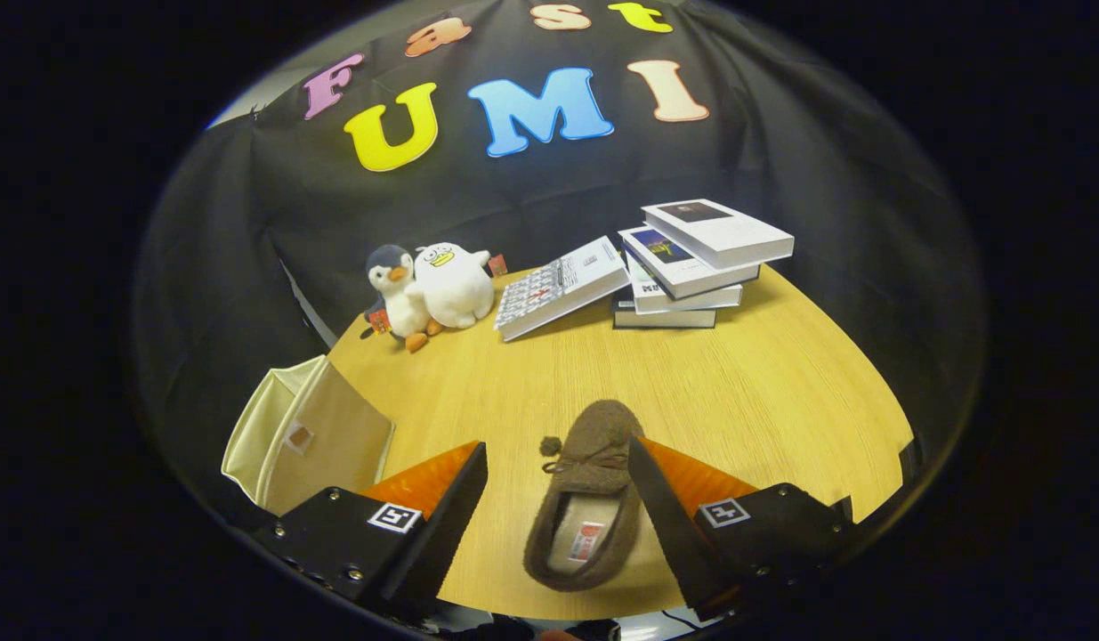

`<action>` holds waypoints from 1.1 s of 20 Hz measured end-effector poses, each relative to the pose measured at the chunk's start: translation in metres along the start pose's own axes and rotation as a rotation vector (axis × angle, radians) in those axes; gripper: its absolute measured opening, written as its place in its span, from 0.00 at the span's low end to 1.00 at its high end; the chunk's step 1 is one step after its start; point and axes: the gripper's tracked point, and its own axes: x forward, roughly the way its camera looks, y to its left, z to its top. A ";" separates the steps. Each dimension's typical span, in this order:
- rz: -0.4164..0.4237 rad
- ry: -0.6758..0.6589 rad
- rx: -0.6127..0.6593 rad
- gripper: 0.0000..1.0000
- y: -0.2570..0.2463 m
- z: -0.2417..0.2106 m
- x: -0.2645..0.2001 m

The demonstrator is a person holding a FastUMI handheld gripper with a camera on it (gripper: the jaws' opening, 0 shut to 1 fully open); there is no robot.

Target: Open the storage box then place both shoes into the box .Put the left shoe in first, then the right shoe, with the right side of both shoes facing outward in a uniform manner.

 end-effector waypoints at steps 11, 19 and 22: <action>-0.031 0.189 -0.020 0.98 -0.046 -0.072 0.042; -0.032 0.305 -0.004 0.70 -0.045 -0.092 0.056; -0.058 0.331 0.015 0.33 -0.045 -0.092 0.058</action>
